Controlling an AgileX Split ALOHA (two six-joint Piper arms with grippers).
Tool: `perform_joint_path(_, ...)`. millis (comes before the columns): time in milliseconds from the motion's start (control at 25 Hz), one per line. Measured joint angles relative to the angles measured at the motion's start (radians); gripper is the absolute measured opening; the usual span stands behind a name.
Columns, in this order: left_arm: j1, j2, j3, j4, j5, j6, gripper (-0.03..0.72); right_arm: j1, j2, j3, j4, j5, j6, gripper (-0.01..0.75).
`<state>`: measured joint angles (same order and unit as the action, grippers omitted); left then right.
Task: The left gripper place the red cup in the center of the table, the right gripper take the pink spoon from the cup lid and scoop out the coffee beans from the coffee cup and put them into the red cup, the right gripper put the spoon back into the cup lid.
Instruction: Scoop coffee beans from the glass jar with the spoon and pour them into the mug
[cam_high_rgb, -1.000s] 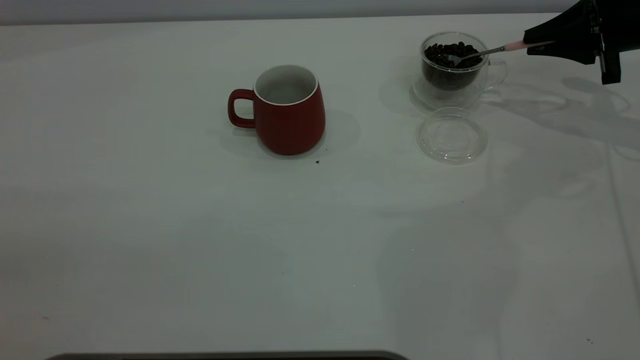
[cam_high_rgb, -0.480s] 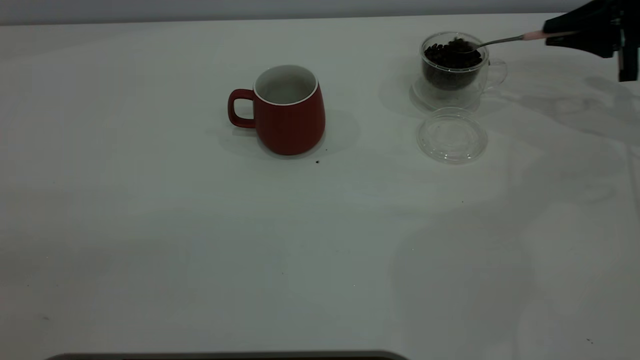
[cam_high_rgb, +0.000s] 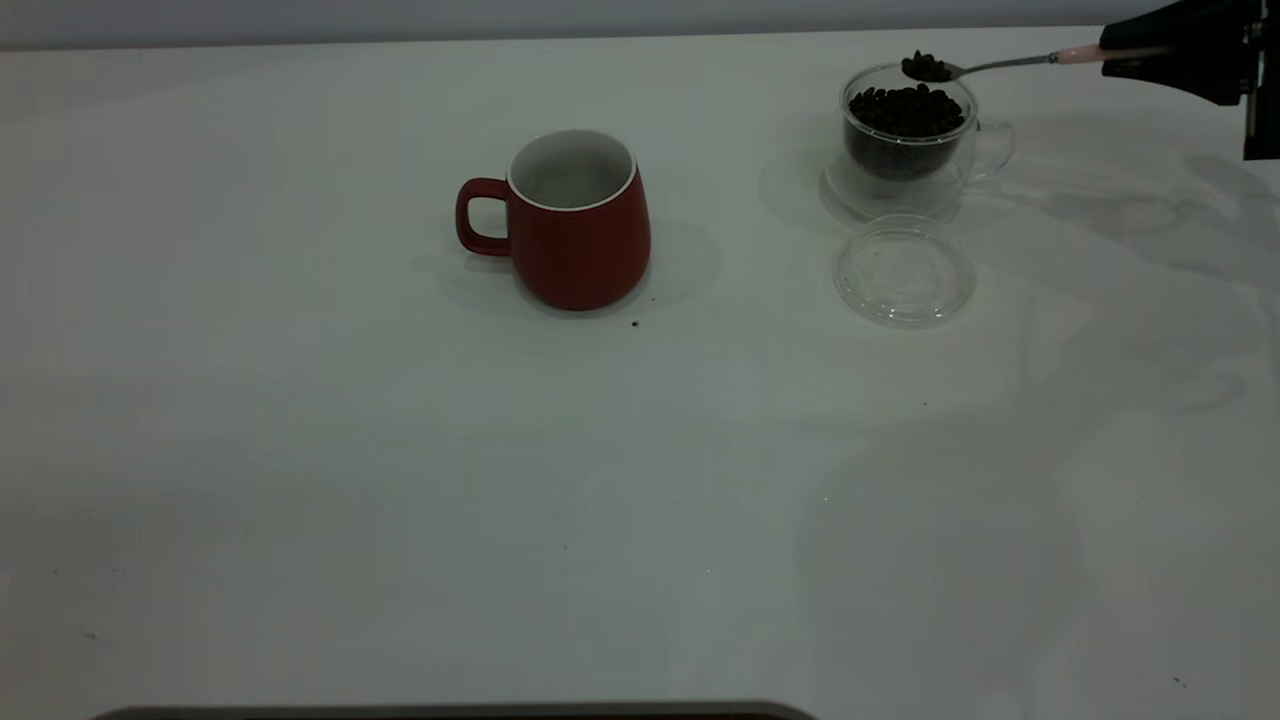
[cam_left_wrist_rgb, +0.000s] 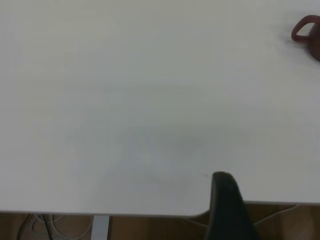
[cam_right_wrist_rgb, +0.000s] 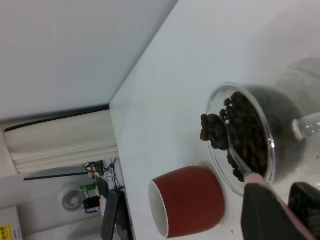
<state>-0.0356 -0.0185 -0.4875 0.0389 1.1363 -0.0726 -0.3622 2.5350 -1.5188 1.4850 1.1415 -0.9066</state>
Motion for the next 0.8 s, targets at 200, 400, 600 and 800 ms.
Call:
perform_joint_path(200, 0.000, 0.000, 0.000, 0.000, 0.000, 0.000, 0.493, 0.022, -0.009, 0.000, 0.011, 0.001, 0.010, 0.101)
perform_joint_path(400, 0.000, 0.000, 0.000, 0.000, 0.000, 0.000, 0.493, 0.084, -0.035, 0.000, 0.014, 0.004, 0.018, 0.101)
perform_joint_path(600, 0.000, 0.000, 0.000, 0.000, 0.000, 0.000, 0.493, 0.182, -0.040, 0.000, 0.030, 0.004, 0.022, 0.101)
perform_joint_path(800, 0.000, 0.000, 0.000, 0.000, 0.000, 0.000, 0.493, 0.280, -0.042, 0.000, 0.044, 0.004, 0.022, 0.101)
